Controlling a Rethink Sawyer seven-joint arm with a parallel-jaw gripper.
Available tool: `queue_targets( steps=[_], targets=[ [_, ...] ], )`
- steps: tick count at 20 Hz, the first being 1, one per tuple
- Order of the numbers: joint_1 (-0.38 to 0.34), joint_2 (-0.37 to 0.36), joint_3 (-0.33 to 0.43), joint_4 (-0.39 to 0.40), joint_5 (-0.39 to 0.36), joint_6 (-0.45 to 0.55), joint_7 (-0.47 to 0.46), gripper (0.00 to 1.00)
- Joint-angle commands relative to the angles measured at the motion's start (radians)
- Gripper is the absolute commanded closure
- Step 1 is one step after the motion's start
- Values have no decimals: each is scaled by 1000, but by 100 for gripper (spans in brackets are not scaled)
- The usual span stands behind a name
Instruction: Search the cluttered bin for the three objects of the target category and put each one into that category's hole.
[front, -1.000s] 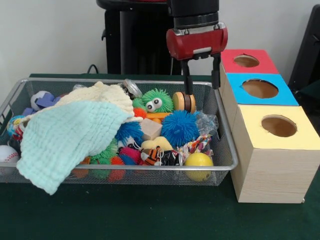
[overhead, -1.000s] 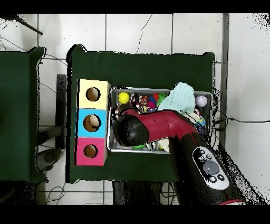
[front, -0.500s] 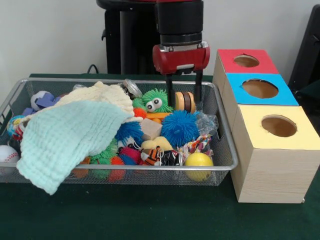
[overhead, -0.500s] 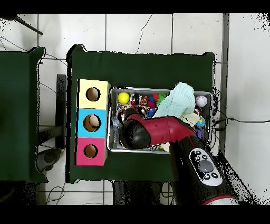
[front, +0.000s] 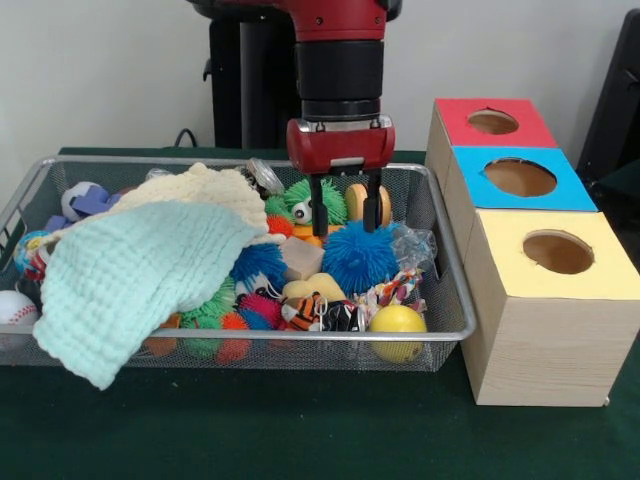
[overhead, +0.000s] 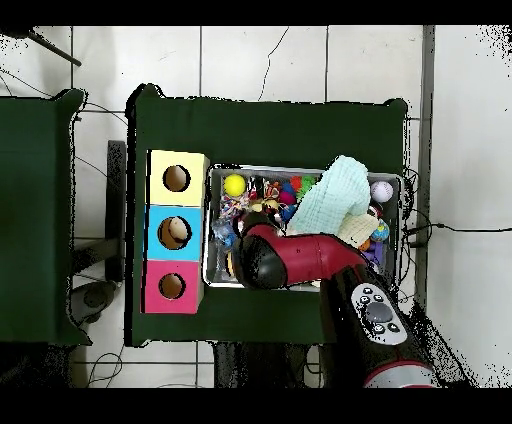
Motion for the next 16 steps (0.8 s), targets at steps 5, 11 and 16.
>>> queue_targets(
  steps=[5,11,16],
  targets=[
    [98,-69,-95,-42,158,89,223,0],
    [100,-8,-109,-33,207,118,190,0],
    [103,54,-124,-3,191,37,169,0]
  ],
)
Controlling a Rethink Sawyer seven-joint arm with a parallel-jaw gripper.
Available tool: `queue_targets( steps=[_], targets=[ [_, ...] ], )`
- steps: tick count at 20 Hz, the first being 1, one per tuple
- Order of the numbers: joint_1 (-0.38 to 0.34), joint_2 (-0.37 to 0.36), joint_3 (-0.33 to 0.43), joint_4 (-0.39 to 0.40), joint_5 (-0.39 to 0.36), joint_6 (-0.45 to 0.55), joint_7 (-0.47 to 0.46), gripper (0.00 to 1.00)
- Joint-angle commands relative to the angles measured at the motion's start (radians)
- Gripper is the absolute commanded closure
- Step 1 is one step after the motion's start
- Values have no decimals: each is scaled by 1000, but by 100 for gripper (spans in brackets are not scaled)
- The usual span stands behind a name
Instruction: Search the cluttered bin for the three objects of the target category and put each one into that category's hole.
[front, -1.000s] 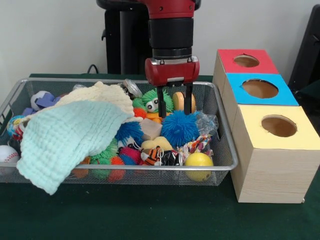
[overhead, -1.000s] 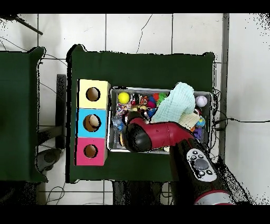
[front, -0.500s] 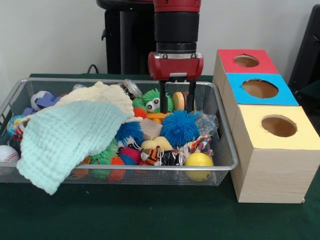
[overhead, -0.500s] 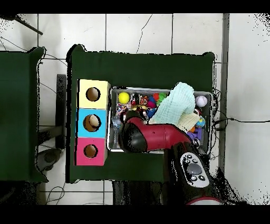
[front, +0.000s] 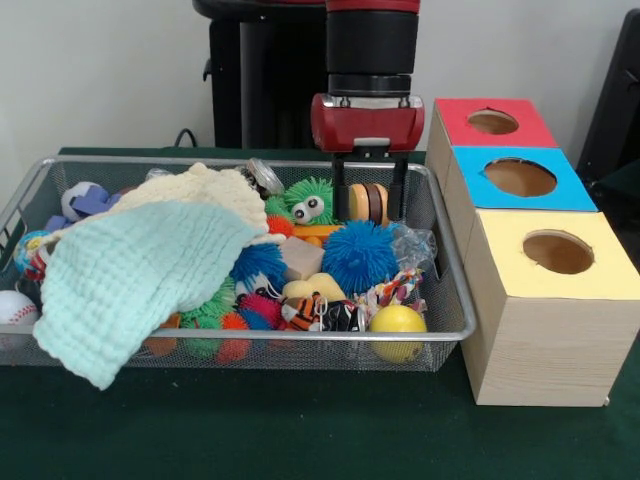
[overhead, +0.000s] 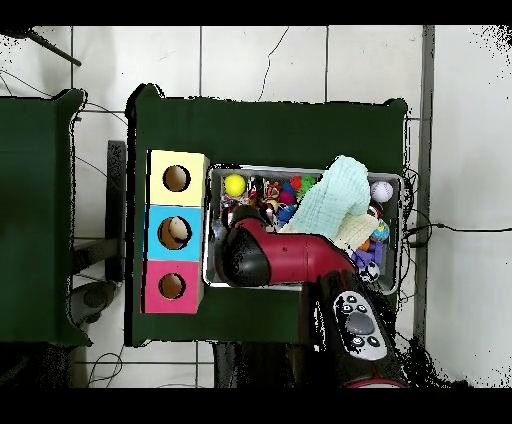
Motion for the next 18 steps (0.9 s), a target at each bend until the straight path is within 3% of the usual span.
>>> queue_targets(
  steps=[1,7,12,18],
  targets=[
    [-2,112,-42,-2,12,3,165,0],
    [22,128,-76,-8,-3,-174,197,0],
    [67,101,-88,-58,48,-117,186,0],
    [185,148,-150,-158,162,-81,219,0]
  ],
)
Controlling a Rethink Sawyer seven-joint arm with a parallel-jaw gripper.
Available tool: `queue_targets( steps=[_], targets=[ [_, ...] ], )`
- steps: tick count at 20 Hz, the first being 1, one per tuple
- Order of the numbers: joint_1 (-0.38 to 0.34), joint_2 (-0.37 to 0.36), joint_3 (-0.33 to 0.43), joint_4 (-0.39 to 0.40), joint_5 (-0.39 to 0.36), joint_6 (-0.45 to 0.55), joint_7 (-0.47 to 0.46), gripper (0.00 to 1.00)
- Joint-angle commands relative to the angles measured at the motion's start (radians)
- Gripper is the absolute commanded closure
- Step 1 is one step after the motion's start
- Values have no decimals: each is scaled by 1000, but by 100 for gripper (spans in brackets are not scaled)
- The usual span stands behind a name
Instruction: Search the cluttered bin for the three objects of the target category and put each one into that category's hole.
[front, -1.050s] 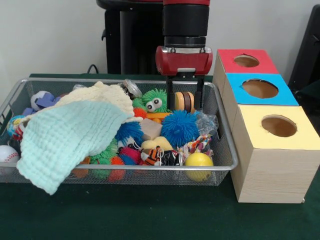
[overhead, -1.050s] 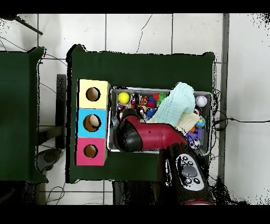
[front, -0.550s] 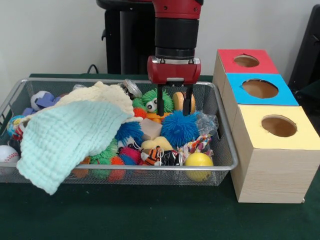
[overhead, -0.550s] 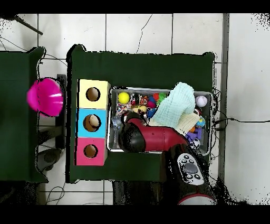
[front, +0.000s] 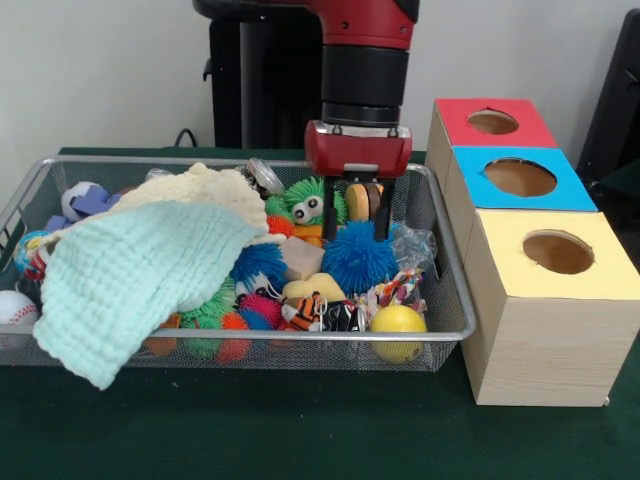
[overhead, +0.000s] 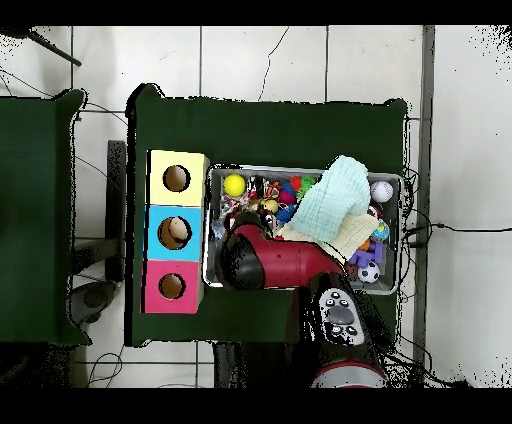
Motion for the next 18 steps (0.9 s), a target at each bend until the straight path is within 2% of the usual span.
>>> queue_targets(
  steps=[1,6,9,14,18],
  targets=[
    [112,60,-49,-147,139,23,222,0],
    [158,69,-74,-172,195,50,209,0],
    [165,112,-73,-185,205,14,194,0],
    [156,202,-82,-203,172,-106,174,0],
    [147,247,-92,-227,130,-91,127,0]
  ],
)
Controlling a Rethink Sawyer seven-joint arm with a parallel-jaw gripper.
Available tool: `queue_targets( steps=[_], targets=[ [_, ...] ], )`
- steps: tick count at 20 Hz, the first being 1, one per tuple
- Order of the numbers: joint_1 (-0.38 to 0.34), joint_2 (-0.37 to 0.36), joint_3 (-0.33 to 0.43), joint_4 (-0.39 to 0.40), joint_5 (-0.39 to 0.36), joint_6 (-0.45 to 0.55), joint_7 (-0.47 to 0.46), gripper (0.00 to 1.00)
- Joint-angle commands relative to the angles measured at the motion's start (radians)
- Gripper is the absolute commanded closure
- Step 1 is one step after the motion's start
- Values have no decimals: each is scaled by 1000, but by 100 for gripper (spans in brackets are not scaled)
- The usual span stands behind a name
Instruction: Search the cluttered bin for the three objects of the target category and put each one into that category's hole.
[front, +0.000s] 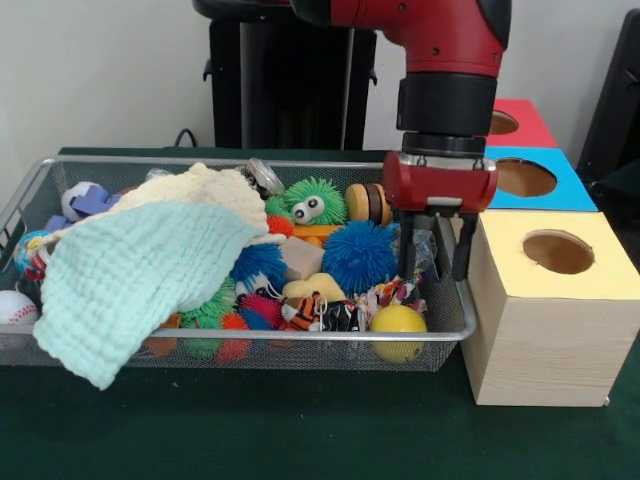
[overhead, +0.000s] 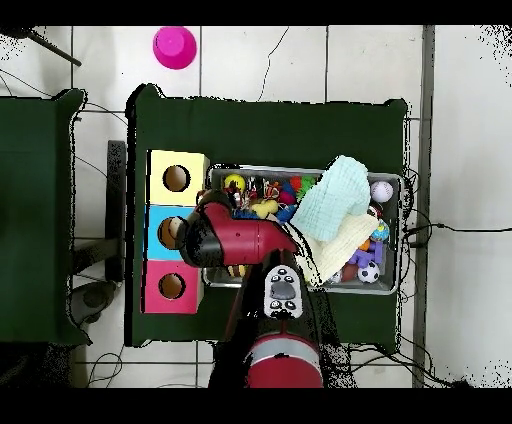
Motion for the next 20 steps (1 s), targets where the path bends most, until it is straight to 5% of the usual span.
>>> queue_targets(
  steps=[1,9,15,20],
  targets=[
    [-37,151,-14,-81,-32,-64,119,0],
    [-49,155,-12,-85,-54,0,93,0],
    [-12,92,-25,-56,11,208,107,0],
    [-6,90,-17,-57,23,264,123,0]
  ],
)
